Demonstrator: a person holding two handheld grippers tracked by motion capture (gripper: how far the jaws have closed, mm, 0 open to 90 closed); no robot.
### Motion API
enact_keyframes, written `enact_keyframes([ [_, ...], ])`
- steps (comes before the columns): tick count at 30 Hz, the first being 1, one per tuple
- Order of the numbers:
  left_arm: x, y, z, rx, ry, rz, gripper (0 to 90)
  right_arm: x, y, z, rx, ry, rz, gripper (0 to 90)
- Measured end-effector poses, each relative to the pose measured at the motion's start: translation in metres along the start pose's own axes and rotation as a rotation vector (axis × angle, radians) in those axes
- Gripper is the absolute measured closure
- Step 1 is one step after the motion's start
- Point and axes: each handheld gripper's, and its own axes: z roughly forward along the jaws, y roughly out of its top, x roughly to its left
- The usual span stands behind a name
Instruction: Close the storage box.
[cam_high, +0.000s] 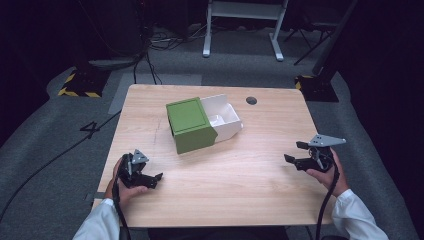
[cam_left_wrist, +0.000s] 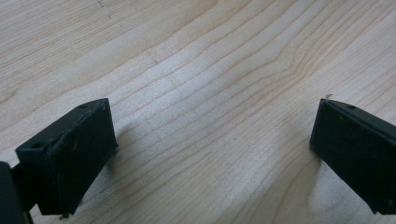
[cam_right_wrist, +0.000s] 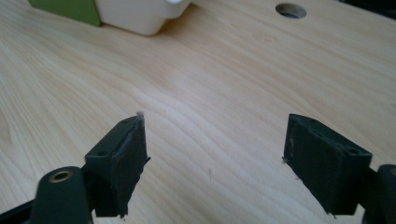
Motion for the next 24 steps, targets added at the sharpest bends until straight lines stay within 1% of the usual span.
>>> enact_keyframes([
  [1, 0.000, 0.000, 0.000, -0.001, 0.001, 0.003, 0.5, 0.000, 0.004, 0.001, -0.004, 0.005, -0.004, 22.4],
  [4, 0.000, 0.000, 0.000, 0.000, 0.000, 0.000, 0.4, 0.002, 0.016, 0.007, -0.005, -0.005, -0.026, 24.7],
  [5, 0.000, 0.000, 0.000, 0.000, -0.001, 0.000, 0.5, 0.002, 0.020, 0.009, -0.011, 0.000, -0.032, 24.9],
  [6, 0.000, 0.000, 0.000, -0.001, 0.001, 0.002, 0.4, 0.003, 0.024, 0.011, -0.018, 0.004, -0.028, 25.2],
  [7, 0.000, 0.000, 0.000, -0.001, 0.001, 0.002, 0.5, 0.004, 0.033, 0.017, -0.024, 0.000, -0.037, 26.0],
  [8, 0.000, 0.000, 0.000, -0.001, 0.001, 0.002, 0.5, 0.004, 0.033, 0.017, -0.024, 0.000, -0.037, 26.0],
  [9, 0.000, 0.000, 0.000, -0.001, 0.000, 0.003, 0.5, 0.005, 0.041, 0.023, -0.030, -0.001, -0.043, 26.9],
  [10, 0.000, 0.000, 0.000, -0.001, 0.001, 0.002, 0.4, 0.006, 0.045, 0.025, -0.037, 0.003, -0.035, 27.8],
  [11, 0.000, 0.000, 0.000, -0.001, 0.001, 0.002, 0.5, 0.006, 0.045, 0.025, -0.037, 0.003, -0.035, 27.8],
  [12, 0.000, 0.000, 0.000, -0.001, 0.000, 0.001, 0.5, 0.007, 0.054, 0.032, -0.043, 0.006, -0.037, 28.3],
  [13, 0.000, 0.000, 0.000, -0.001, 0.001, 0.002, 0.5, 0.008, 0.058, 0.036, -0.043, 0.000, -0.040, 28.7],
  [14, 0.000, 0.000, 0.000, -0.001, 0.001, 0.002, 0.5, 0.008, 0.058, 0.036, -0.043, 0.000, -0.040, 28.7],
  [15, 0.000, 0.000, 0.000, -0.001, 0.000, 0.002, 0.5, 0.010, 0.065, 0.044, -0.042, -0.003, -0.045, 29.4],
  [17, 0.000, 0.000, 0.000, 0.000, 0.000, 0.000, 0.5, 0.012, 0.073, 0.052, -0.045, -0.007, -0.046, 30.5],
  [18, 0.000, 0.000, 0.000, -0.001, 0.001, 0.002, 0.5, 0.013, 0.076, 0.057, -0.048, -0.004, -0.043, 31.3],
  [19, 0.000, 0.000, 0.000, -0.001, 0.001, 0.002, 0.4, 0.013, 0.076, 0.057, -0.048, -0.004, -0.043, 31.3],
  [20, 0.000, 0.000, 0.000, -0.001, 0.001, 0.002, 0.4, 0.017, 0.083, 0.065, -0.043, -0.008, -0.053, 32.4],
  [21, 0.000, 0.000, 0.000, -0.001, 0.001, 0.002, 0.5, 0.017, 0.083, 0.065, -0.043, -0.008, -0.053, 32.4],
  [24, 0.000, 0.000, 0.000, 0.000, 0.000, 0.000, 0.4, 0.020, 0.092, 0.078, -0.039, -0.002, -0.058, 34.8],
])
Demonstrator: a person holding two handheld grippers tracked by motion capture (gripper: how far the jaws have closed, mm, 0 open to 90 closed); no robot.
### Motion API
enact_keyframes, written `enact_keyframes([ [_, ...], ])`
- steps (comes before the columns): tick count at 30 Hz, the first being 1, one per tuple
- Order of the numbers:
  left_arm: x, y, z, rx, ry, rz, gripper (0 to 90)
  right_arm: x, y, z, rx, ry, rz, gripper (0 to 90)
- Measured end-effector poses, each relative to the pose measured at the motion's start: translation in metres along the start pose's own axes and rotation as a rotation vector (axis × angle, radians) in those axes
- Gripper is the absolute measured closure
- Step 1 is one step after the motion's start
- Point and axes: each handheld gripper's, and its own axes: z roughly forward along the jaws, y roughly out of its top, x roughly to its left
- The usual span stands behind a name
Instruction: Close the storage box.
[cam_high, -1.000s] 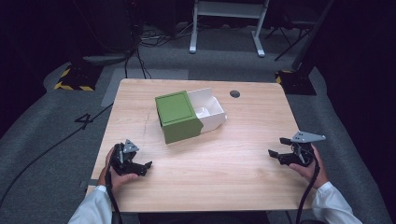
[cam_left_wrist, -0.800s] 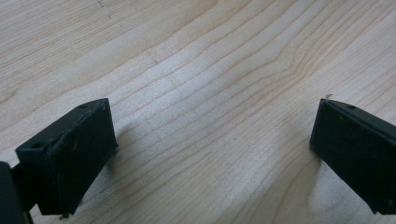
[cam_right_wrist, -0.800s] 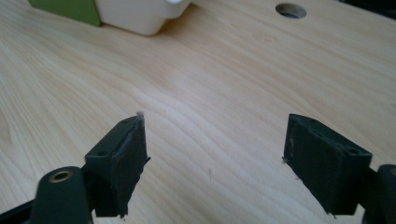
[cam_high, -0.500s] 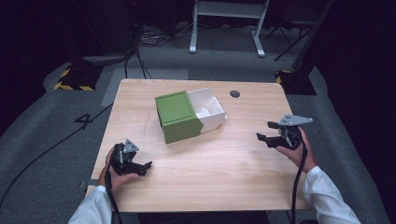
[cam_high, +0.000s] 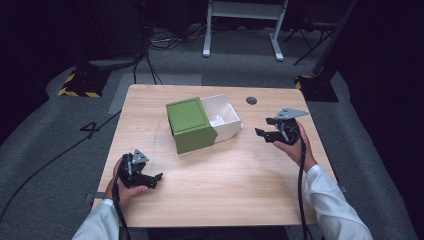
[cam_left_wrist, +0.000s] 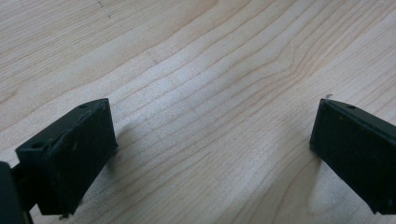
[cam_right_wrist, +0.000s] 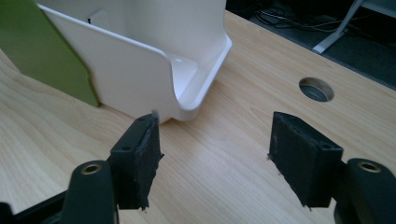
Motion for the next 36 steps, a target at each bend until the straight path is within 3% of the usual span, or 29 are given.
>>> enact_keyframes([
  [8, 0.000, 0.000, 0.000, 0.000, 0.000, 0.000, 0.5, -0.001, 0.016, 0.036, 0.012, 0.003, 0.020, 36.6],
  [14, -0.001, -0.001, 0.000, -0.003, -0.002, 0.000, 0.5, -0.007, 0.018, 0.061, 0.044, -0.033, 0.051, 39.1],
  [20, -0.001, -0.001, -0.001, -0.002, -0.004, 0.008, 0.5, -0.011, 0.010, 0.082, 0.056, 0.019, 0.122, 43.0],
  [26, -0.001, -0.001, -0.001, -0.002, -0.003, 0.009, 0.5, -0.008, 0.010, 0.093, 0.065, 0.025, 0.123, 46.3],
  [32, -0.001, -0.001, -0.001, -0.003, -0.004, 0.009, 0.5, -0.003, 0.009, 0.104, 0.082, 0.072, 0.115, 58.3],
  [36, -0.001, -0.001, -0.001, -0.002, -0.003, 0.009, 0.5, -0.002, 0.006, 0.111, 0.082, 0.115, 0.148, 62.9],
])
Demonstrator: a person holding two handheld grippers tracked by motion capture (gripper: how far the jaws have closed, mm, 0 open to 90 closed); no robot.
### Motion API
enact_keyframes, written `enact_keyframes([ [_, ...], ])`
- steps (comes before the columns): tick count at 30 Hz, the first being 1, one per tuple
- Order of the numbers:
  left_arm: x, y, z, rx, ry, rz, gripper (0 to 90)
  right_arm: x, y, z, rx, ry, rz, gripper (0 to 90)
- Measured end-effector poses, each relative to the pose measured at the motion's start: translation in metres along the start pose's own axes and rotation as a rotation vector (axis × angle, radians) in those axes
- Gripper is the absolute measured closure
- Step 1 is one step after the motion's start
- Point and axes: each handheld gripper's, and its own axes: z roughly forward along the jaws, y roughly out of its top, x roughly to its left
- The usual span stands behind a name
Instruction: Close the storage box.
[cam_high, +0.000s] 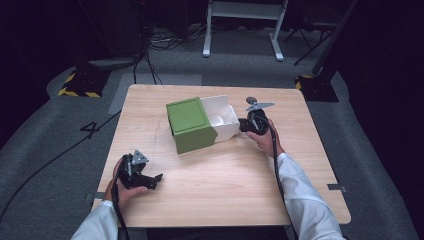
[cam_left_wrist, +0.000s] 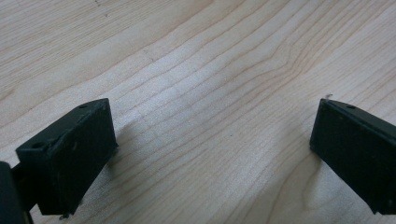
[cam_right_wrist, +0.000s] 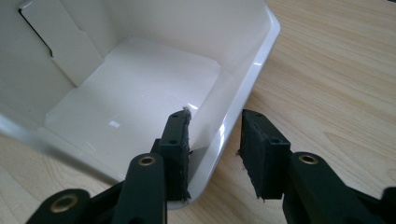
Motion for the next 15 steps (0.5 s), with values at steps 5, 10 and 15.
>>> enact_keyframes([
  [5, 0.000, 0.000, 0.000, 0.000, 0.000, 0.000, 0.5, 0.002, 0.002, 0.003, -0.008, 0.000, 0.005, 64.8],
  [10, 0.000, 0.000, 0.000, 0.000, -0.004, 0.003, 0.5, 0.011, 0.007, 0.009, -0.010, 0.013, -0.013, 64.8],
  [15, 0.000, 0.000, 0.000, 0.001, -0.006, 0.004, 0.4, 0.023, 0.013, 0.018, -0.011, 0.031, -0.038, 64.4],
])
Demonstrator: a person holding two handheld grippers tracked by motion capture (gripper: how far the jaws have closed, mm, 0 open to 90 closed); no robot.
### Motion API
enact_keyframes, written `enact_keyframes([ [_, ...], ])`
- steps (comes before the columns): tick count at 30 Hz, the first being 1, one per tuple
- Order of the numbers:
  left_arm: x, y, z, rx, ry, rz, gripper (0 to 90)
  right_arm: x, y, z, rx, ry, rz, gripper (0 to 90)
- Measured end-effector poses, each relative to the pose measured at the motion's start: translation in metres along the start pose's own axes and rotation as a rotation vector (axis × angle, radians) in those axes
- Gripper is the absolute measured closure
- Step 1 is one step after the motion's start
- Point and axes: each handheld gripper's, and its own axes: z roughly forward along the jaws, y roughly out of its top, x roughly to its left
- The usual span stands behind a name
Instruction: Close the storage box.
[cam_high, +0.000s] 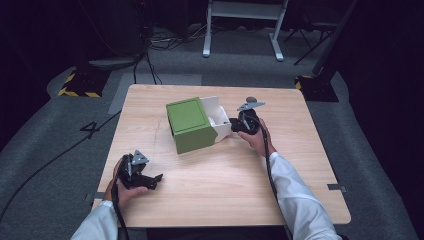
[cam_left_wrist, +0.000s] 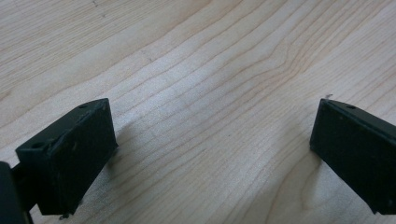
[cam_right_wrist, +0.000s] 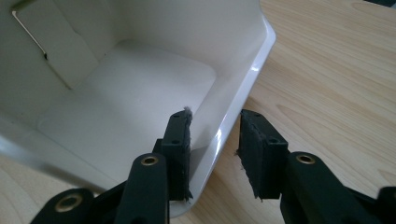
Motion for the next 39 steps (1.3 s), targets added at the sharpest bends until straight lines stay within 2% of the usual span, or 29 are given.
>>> enact_keyframes([
  [4, 0.000, 0.000, 0.000, 0.000, -0.001, 0.003, 0.5, 0.006, 0.004, 0.005, 0.000, 0.013, -0.007, 64.3],
  [14, 0.000, 0.000, 0.000, 0.000, -0.002, 0.005, 0.5, 0.028, 0.018, 0.016, 0.016, 0.029, -0.062, 61.8],
  [22, 0.000, 0.000, 0.000, -0.001, -0.002, 0.005, 0.5, 0.040, 0.023, 0.024, 0.028, 0.051, -0.081, 59.8],
  [26, 0.000, 0.000, 0.000, 0.000, -0.002, 0.005, 0.5, 0.044, 0.025, 0.027, 0.031, 0.064, -0.075, 59.7],
  [28, 0.000, 0.000, 0.000, -0.001, -0.002, 0.005, 0.5, 0.048, 0.026, 0.029, 0.037, 0.072, -0.089, 58.7],
  [39, 0.000, 0.000, 0.000, 0.000, -0.002, 0.005, 0.5, 0.048, 0.027, 0.029, 0.041, 0.078, -0.095, 55.4],
])
